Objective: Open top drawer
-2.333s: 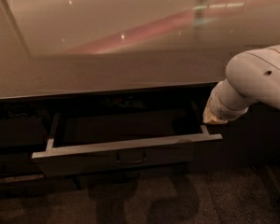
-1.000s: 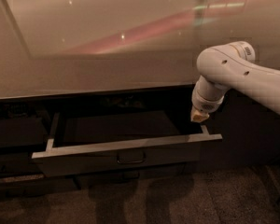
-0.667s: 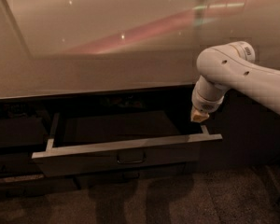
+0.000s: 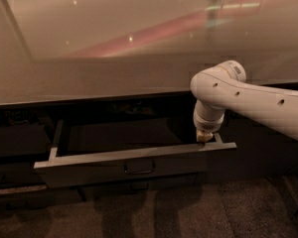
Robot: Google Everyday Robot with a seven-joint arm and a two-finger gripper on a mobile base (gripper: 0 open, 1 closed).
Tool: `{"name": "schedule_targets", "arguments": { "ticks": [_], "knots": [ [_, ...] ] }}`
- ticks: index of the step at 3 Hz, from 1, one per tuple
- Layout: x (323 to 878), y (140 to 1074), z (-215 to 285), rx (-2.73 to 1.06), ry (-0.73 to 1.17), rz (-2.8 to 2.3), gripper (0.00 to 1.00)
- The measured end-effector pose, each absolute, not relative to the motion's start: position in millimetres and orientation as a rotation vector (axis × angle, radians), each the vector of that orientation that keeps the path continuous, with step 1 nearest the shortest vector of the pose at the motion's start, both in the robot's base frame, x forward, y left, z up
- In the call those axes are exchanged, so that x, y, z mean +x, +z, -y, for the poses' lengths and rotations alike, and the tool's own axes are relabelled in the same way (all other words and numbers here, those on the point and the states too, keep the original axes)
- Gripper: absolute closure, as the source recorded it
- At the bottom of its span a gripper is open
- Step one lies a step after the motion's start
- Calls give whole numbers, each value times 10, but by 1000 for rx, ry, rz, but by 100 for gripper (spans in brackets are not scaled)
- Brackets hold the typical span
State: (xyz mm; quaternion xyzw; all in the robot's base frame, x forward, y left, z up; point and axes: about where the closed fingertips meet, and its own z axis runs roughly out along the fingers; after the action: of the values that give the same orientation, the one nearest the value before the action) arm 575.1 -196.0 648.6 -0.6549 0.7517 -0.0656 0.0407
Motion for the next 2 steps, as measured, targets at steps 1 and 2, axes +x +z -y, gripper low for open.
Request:
{"name": "schedule_targets", "arguments": {
  "ticks": [1,2],
  "knots": [
    [5751,6486,1960,-2006,-201,-2302,100],
    [5751,6485,1960,-2006,-201,-2302,81]
  ]
}}
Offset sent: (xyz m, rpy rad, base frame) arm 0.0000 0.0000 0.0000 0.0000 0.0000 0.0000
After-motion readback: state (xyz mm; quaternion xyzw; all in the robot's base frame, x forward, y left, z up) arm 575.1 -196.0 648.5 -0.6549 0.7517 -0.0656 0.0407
